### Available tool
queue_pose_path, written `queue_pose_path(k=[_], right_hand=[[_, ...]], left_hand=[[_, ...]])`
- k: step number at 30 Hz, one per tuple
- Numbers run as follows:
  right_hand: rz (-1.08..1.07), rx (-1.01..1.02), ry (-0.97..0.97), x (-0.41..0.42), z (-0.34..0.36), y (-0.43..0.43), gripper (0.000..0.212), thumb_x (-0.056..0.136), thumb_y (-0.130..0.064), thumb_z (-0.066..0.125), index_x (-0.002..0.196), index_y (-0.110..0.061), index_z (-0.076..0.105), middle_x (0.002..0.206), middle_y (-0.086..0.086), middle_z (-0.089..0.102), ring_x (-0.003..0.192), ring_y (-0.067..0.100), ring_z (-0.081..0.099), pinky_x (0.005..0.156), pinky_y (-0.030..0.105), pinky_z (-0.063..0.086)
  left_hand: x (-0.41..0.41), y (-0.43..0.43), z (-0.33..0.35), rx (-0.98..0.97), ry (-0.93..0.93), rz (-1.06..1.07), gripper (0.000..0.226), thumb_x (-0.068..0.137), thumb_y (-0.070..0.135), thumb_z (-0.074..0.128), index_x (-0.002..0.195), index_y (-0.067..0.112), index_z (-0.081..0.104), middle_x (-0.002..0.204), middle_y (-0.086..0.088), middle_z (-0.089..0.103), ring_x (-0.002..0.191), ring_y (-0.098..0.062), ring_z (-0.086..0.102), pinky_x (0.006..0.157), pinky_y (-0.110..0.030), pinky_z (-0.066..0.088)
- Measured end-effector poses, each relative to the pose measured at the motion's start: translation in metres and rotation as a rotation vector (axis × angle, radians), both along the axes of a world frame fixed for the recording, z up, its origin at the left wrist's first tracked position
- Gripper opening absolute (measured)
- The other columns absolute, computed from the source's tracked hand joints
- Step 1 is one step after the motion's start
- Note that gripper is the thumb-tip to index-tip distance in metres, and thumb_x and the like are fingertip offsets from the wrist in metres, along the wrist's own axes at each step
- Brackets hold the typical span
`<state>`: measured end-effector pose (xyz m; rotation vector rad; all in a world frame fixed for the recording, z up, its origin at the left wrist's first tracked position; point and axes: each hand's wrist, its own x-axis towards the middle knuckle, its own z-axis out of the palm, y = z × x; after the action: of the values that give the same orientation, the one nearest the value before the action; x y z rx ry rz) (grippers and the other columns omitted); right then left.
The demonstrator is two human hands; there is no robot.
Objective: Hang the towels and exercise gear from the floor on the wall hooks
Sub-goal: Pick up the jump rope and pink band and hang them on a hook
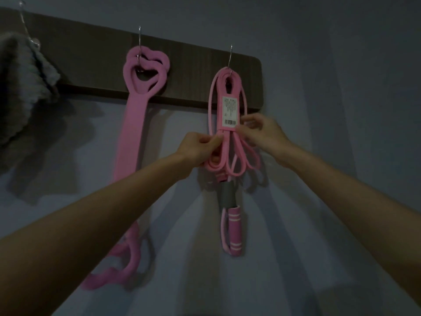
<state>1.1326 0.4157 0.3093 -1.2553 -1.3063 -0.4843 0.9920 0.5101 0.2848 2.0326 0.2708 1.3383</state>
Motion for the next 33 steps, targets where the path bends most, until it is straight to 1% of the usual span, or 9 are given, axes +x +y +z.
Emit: queue_pose_path(k=[4, 6, 9, 13, 18, 20, 23, 28, 33], right_hand=[[0.08, -0.021, -0.039, 0.001, -0.034, -0.005, 0.047, 0.084, -0.021, 0.068, 0.126, -0.032, 0.051, 0.109, 0.002, 0.06, 0.102, 0.014, 0.06, 0.08, 0.029, 0.055], [0.082, 0.057, -0.024, 0.001, -0.043, -0.004, 0.046, 0.084, -0.015, 0.067, 0.125, -0.029, 0.055, 0.106, 0.002, 0.062, 0.094, 0.013, 0.062, 0.071, 0.02, 0.056], [0.034, 0.131, 0.002, 0.002, -0.055, 0.001, 0.034, 0.086, -0.01, 0.063, 0.119, -0.018, 0.064, 0.098, 0.0, 0.067, 0.075, 0.015, 0.066, 0.065, 0.015, 0.057], [-0.015, 0.143, 0.02, 0.007, -0.067, 0.008, 0.032, 0.086, -0.01, 0.064, 0.118, -0.015, 0.064, 0.099, 0.003, 0.072, 0.073, 0.007, 0.064, 0.063, 0.0, 0.047], [0.042, 0.057, 0.086, 0.012, -0.083, 0.001, 0.038, 0.091, -0.017, 0.059, 0.127, -0.025, 0.057, 0.108, 0.007, 0.071, 0.088, 0.021, 0.069, 0.083, 0.04, 0.058], [0.04, 0.037, 0.094, 0.013, -0.088, -0.007, 0.041, 0.091, -0.021, 0.058, 0.131, -0.031, 0.053, 0.111, 0.004, 0.069, 0.094, 0.019, 0.067, 0.084, 0.039, 0.057], [0.058, 0.0, 0.125, 0.011, -0.101, -0.018, 0.05, 0.087, -0.021, 0.062, 0.134, -0.032, 0.048, 0.104, -0.005, 0.065, 0.094, 0.01, 0.063, 0.08, 0.023, 0.054], [0.097, -0.146, 0.309, 0.012, -0.139, -0.005, 0.061, 0.078, -0.019, 0.073, 0.132, -0.016, 0.045, 0.108, 0.001, 0.064, 0.096, 0.014, 0.06, 0.094, 0.033, 0.049], [0.145, -0.095, 0.343, -0.005, -0.165, 0.02, 0.071, 0.075, -0.023, 0.076, 0.134, -0.026, 0.037, 0.106, 0.009, 0.068, 0.099, 0.021, 0.064, 0.096, 0.043, 0.049]], left_hand=[[0.001, 0.0, -0.015, -0.002, -0.128, 0.057, 0.033, 0.09, 0.036, 0.058, 0.109, 0.011, 0.066, 0.076, 0.002, 0.066, 0.065, -0.007, 0.063, 0.055, -0.016, 0.054], [0.002, -0.001, -0.021, -0.086, -0.23, 0.05, 0.041, 0.086, 0.033, 0.064, 0.122, 0.013, 0.058, 0.084, -0.001, 0.066, 0.068, -0.009, 0.064, 0.057, -0.02, 0.055], [0.004, -0.003, -0.03, -0.134, -0.311, 0.066, 0.033, 0.084, 0.024, 0.068, 0.115, 0.014, 0.062, 0.096, -0.009, 0.069, 0.073, -0.017, 0.067, 0.063, -0.029, 0.058], [0.004, -0.005, -0.039, -0.17, -0.269, 0.056, 0.031, 0.083, 0.016, 0.069, 0.112, 0.008, 0.067, 0.1, -0.012, 0.071, 0.074, -0.02, 0.069, 0.061, -0.028, 0.06], [0.0, -0.011, -0.047, -0.161, -0.269, 0.006, 0.036, 0.084, 0.011, 0.068, 0.12, 0.009, 0.063, 0.093, -0.007, 0.069, 0.067, -0.012, 0.065, 0.057, -0.018, 0.057], [-0.005, -0.011, -0.054, -0.14, -0.238, 0.021, 0.042, 0.083, 0.016, 0.069, 0.125, 0.012, 0.06, 0.089, -0.006, 0.07, 0.066, -0.013, 0.064, 0.066, -0.026, 0.058], [-0.011, -0.01, -0.068, -0.153, -0.143, 0.027, 0.059, 0.081, 0.023, 0.071, 0.135, 0.016, 0.049, 0.101, -0.009, 0.07, 0.076, -0.015, 0.065, 0.076, -0.032, 0.057], [-0.012, -0.01, -0.102, -0.203, -0.039, 0.098, 0.056, 0.087, 0.029, 0.064, 0.138, 0.016, 0.045, 0.102, -0.006, 0.063, 0.086, -0.019, 0.06, 0.073, -0.029, 0.054], [-0.026, -0.003, -0.124, -0.051, 0.014, 0.225, 0.052, 0.086, 0.035, 0.064, 0.134, 0.023, 0.049, 0.117, -0.009, 0.064, 0.098, -0.028, 0.066, 0.083, -0.04, 0.056]])
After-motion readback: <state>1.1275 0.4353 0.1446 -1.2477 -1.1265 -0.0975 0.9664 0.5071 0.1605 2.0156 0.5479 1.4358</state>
